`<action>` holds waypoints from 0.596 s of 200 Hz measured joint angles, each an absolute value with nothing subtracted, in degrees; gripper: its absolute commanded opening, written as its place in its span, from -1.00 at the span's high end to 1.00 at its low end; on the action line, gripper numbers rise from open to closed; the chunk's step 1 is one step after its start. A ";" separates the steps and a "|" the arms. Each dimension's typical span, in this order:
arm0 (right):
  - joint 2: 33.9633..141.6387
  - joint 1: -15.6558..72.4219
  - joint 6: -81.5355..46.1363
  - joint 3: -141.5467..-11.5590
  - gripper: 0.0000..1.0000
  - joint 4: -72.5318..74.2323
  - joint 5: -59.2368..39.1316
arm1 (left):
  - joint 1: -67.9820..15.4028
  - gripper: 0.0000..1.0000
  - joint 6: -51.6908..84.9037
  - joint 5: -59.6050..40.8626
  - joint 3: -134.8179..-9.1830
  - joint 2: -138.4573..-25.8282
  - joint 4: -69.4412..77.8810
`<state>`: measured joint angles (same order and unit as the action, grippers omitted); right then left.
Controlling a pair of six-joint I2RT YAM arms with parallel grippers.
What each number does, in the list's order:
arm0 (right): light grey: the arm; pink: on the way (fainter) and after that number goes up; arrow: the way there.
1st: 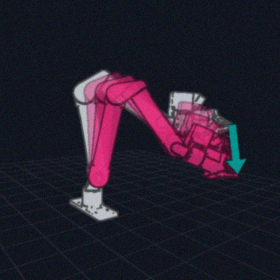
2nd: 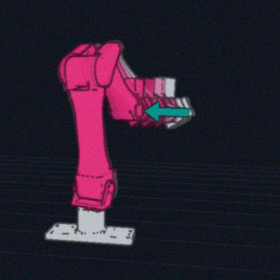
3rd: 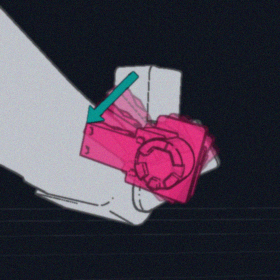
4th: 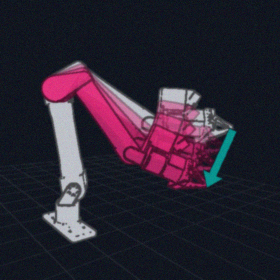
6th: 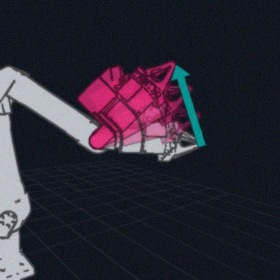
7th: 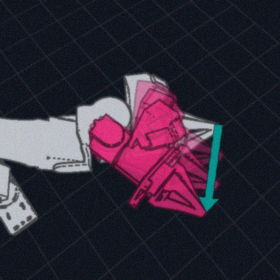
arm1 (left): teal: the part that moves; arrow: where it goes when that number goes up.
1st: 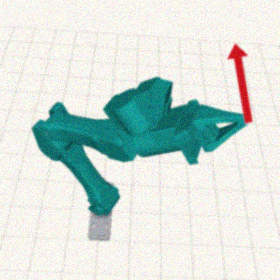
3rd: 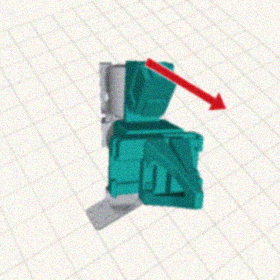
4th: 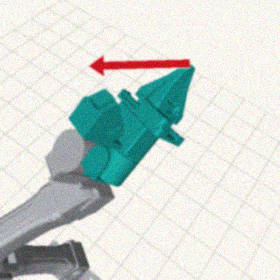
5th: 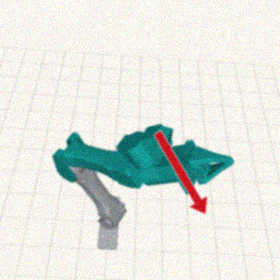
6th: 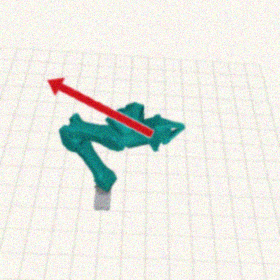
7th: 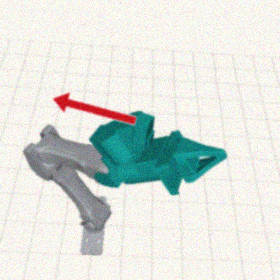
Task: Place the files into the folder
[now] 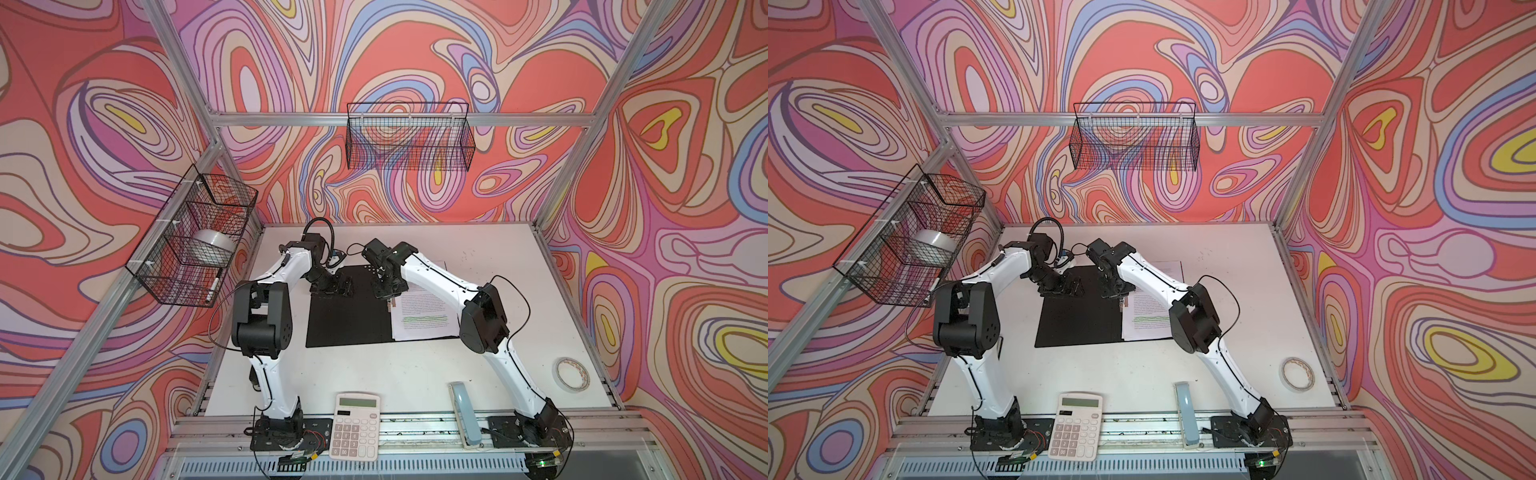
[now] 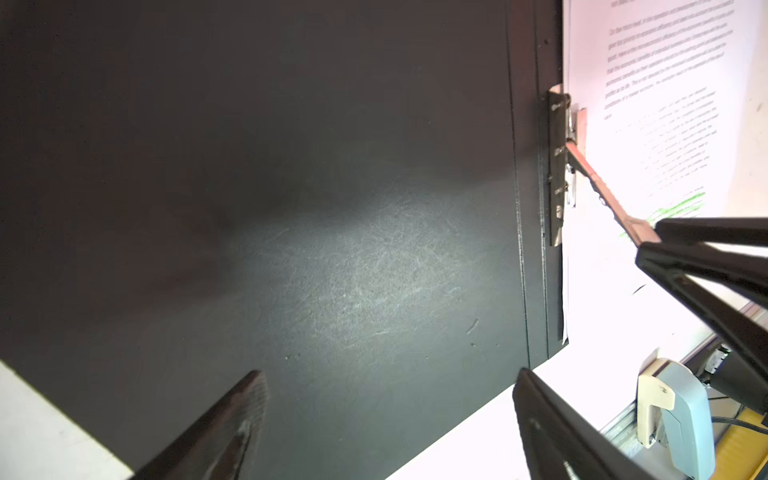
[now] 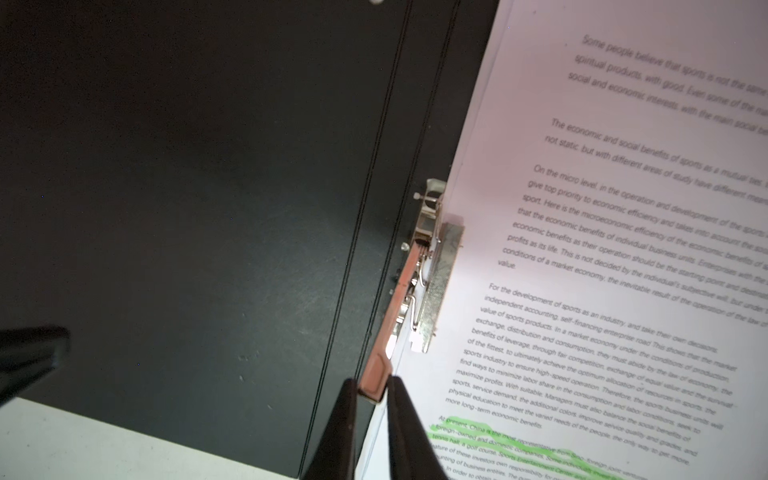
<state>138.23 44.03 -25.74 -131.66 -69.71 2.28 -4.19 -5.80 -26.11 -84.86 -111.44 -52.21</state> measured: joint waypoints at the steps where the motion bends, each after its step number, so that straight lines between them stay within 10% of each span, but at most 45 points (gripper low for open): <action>1: 138.23 44.03 -25.74 -131.68 0.71 -69.78 2.33 | -4.19 -0.86 -5.80 -26.11 -84.88 -111.46 -52.21; 119: 138.23 44.12 -24.99 -131.81 0.80 -71.24 3.07 | -4.19 -0.84 -5.78 -26.17 -85.12 -112.51 -52.51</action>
<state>138.23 44.12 -24.99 -131.81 -71.24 3.07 -4.19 -5.78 -26.17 -85.12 -112.51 -52.51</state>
